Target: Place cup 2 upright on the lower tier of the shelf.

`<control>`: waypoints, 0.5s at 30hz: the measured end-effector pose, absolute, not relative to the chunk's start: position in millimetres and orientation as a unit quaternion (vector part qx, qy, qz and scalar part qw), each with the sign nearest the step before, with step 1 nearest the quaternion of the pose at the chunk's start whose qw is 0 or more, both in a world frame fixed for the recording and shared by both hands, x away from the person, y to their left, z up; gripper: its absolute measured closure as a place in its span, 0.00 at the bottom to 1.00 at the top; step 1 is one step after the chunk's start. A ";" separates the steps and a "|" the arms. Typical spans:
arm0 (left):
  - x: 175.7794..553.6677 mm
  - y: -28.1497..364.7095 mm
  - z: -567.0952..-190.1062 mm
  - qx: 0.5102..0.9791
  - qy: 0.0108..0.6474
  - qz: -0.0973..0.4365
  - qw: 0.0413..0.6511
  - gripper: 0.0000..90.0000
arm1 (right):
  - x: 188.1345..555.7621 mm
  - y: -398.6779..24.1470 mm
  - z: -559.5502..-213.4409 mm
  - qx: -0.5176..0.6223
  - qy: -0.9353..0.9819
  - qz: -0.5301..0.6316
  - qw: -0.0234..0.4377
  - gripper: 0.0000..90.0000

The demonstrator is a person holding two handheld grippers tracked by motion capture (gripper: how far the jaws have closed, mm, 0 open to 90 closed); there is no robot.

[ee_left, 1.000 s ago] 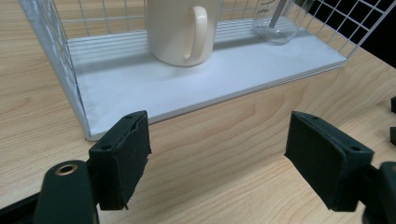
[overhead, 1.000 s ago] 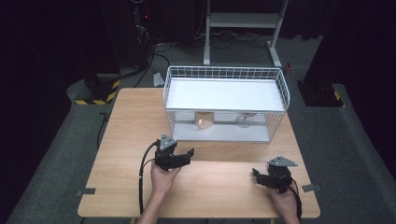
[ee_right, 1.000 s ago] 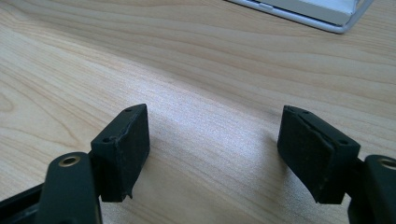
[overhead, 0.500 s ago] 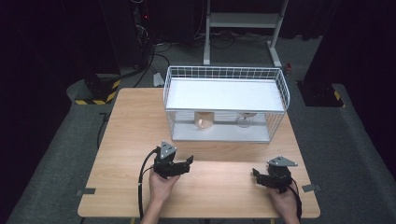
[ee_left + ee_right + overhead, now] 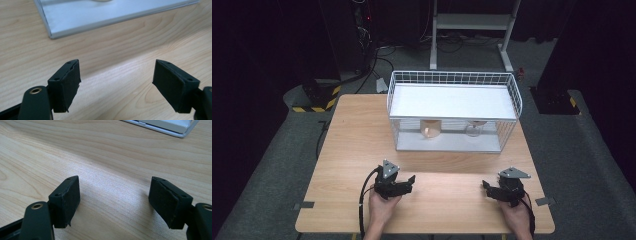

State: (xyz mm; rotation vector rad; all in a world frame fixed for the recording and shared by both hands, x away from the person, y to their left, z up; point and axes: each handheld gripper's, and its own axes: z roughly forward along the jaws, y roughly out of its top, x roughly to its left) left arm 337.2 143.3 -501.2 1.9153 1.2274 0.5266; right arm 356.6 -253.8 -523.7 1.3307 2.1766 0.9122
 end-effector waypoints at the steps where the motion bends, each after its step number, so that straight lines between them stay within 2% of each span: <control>1: 336.5 144.0 -503.1 0.756 0.485 0.210 0.386 0.25 | 356.6 -253.7 -523.7 0.480 0.785 0.329 0.214 0.28; 15: 336.4 155.1 -520.4 0.753 0.511 0.209 0.358 0.24 | 356.6 -253.7 -523.7 0.480 0.784 0.329 0.214 0.28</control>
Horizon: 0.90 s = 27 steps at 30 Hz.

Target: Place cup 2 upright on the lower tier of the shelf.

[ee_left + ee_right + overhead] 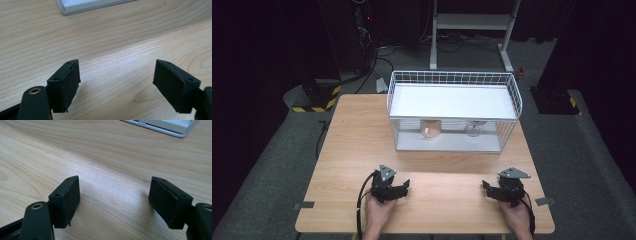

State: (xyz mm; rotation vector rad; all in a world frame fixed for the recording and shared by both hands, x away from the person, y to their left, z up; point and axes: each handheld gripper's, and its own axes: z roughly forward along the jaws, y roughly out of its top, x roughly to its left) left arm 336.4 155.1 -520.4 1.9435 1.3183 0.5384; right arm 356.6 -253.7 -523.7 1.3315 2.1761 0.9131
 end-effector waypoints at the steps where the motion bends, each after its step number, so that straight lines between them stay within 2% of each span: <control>1: 336.6 155.6 -521.4 0.752 0.513 0.208 0.359 0.24 | 356.6 -253.8 -523.7 0.480 0.785 0.329 0.215 0.28; 13: 336.8 152.7 -527.8 0.753 0.518 0.236 0.330 0.24 | 356.5 -253.8 -523.7 0.480 0.785 0.329 0.214 0.28; 27: 337.9 150.0 -528.2 0.745 0.529 0.238 0.329 0.22 | 356.5 -253.8 -523.8 0.480 0.784 0.329 0.214 0.28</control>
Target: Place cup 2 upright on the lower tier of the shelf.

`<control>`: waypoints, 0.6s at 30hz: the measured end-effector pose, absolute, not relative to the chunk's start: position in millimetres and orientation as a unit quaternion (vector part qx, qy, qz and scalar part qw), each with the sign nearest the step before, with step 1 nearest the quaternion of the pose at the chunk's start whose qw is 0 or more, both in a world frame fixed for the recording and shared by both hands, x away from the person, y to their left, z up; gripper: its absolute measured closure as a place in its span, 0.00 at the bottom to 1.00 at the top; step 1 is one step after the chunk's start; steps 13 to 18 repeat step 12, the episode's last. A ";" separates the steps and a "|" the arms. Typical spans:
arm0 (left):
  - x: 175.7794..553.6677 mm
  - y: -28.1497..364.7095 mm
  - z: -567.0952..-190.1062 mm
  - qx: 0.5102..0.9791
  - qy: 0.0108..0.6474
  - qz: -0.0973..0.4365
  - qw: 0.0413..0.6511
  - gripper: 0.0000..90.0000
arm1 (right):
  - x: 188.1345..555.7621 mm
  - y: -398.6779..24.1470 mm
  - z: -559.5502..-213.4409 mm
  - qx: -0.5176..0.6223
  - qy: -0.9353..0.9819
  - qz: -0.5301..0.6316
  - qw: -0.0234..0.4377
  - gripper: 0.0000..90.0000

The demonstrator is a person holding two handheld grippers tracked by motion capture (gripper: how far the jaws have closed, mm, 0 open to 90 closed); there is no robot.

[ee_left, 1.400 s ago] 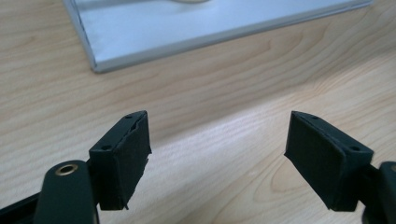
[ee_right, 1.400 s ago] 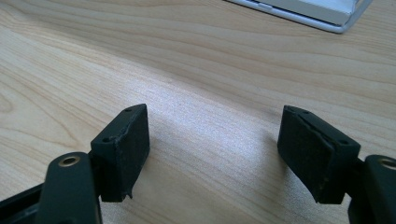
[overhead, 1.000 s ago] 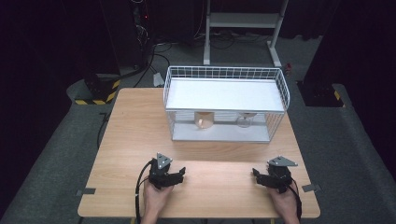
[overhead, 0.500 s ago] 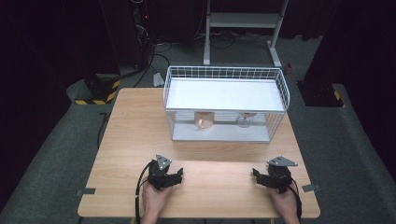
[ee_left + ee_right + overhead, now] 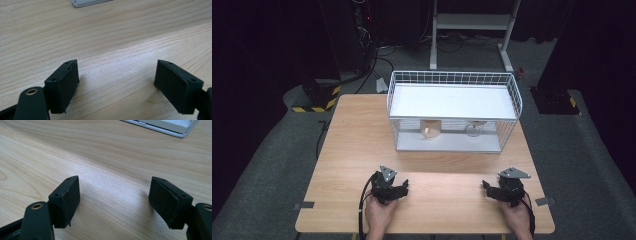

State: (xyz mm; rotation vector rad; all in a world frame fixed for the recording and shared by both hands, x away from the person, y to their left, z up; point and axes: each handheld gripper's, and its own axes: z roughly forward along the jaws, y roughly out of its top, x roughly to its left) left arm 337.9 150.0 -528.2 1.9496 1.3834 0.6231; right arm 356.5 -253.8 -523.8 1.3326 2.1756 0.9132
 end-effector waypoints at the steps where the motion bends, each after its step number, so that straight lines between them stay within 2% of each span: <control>1: 337.8 150.0 -528.2 0.745 0.529 0.238 0.329 0.22 | 356.6 -253.8 -523.8 0.480 0.784 0.329 0.214 0.28; 18: 337.9 150.3 -528.0 0.747 0.526 0.237 0.330 0.23 | 356.6 -253.8 -523.8 0.480 0.785 0.329 0.214 0.28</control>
